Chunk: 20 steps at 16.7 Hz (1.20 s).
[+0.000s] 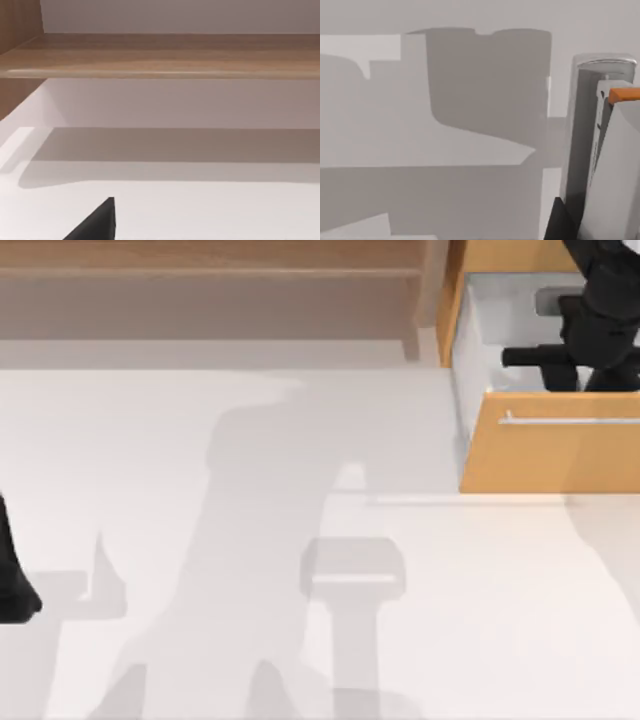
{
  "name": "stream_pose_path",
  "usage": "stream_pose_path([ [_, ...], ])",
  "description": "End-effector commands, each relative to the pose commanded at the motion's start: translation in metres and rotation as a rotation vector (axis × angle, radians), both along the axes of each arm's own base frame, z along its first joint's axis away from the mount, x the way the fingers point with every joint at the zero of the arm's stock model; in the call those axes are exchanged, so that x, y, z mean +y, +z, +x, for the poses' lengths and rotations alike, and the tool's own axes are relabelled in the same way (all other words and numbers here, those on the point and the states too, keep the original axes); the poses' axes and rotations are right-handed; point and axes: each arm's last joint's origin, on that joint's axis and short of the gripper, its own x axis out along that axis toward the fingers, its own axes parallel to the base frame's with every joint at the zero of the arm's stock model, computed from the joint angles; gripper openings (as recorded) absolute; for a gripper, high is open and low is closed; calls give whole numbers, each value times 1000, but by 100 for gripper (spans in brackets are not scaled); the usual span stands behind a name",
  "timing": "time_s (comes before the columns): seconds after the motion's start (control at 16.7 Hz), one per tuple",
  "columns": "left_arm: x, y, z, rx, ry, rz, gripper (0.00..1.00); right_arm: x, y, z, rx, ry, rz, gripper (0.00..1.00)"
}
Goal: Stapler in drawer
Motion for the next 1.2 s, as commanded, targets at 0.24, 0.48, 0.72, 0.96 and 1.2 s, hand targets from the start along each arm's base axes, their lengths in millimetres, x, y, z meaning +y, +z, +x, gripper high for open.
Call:
stream_pose_path([
  [0.24, 0, 0, 0, 0, 0, 0, 100, 0, -1, 0, 1, 0, 0, 0],
  [0.48, 0, 0, 0, 0, 0, 0, 100, 0, -1, 0, 1, 0, 0, 30],
  [0.72, 0, 0, 0, 0, 0, 0, 100, 0, -1, 0, 1, 0, 0, 60],
  [0.96, 0, 0, 0, 0, 0, 0, 100, 0, -1, 0, 1, 0, 0, 90],
  [1.2, 0, 0, 0, 0, 0, 0, 100, 0, -1, 0, 1, 0, 0, 100],
])
